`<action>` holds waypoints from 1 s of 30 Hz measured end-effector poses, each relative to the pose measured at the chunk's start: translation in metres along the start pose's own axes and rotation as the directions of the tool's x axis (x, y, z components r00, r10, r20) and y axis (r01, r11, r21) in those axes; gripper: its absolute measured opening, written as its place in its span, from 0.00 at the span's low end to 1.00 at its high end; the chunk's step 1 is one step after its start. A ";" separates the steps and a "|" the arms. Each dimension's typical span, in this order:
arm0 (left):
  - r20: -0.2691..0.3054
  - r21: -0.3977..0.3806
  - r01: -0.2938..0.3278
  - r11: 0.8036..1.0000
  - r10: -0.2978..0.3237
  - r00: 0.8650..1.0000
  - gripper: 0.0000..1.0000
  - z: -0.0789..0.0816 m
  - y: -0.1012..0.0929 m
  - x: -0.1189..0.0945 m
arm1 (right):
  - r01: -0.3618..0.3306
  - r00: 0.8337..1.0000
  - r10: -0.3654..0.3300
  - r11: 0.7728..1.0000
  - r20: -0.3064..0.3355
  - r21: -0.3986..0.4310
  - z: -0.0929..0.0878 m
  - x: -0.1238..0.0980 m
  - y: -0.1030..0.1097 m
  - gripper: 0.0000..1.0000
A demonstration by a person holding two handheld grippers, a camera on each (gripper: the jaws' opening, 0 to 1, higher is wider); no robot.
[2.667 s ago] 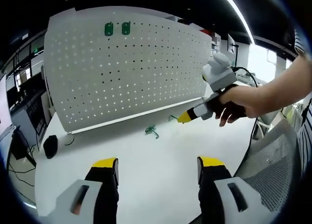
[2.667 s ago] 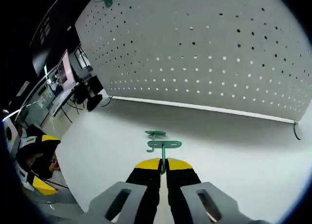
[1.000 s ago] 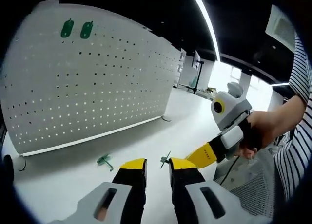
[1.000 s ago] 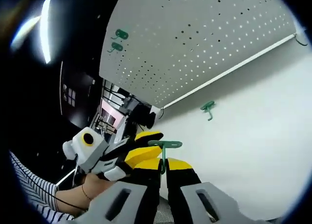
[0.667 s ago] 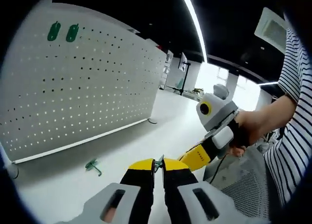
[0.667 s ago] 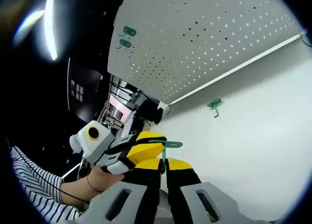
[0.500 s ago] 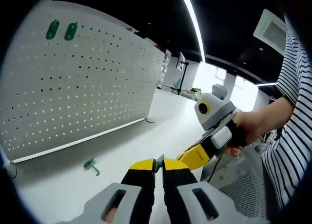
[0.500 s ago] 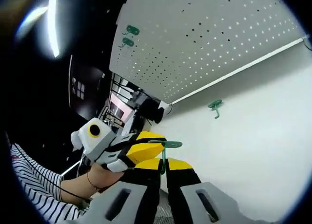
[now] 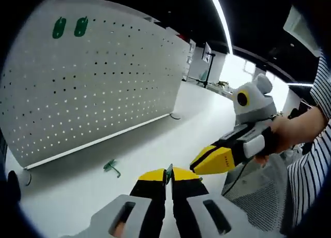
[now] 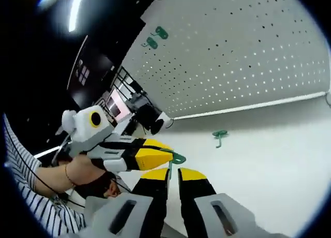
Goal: Insert the hook assembly into the mounting plate slot until the hook locks in place.
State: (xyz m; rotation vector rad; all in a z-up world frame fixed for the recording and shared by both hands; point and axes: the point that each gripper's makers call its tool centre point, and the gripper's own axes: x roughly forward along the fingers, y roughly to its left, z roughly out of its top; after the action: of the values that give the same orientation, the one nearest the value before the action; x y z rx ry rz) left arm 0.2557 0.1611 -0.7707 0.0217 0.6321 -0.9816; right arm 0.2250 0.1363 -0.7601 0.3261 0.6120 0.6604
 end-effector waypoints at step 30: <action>-0.048 -0.431 0.091 0.898 -0.123 0.991 0.01 -0.008 -0.025 -0.006 | 0.051 0.993 -0.094 0.896 -0.076 -0.440 -0.009 0.012 0.016 0.07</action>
State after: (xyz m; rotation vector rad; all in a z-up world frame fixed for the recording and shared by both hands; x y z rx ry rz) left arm 0.2299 0.1535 -0.7677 -0.3730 0.9158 -0.9319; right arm 0.2195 0.1574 -0.7645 -0.1511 0.5454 0.7244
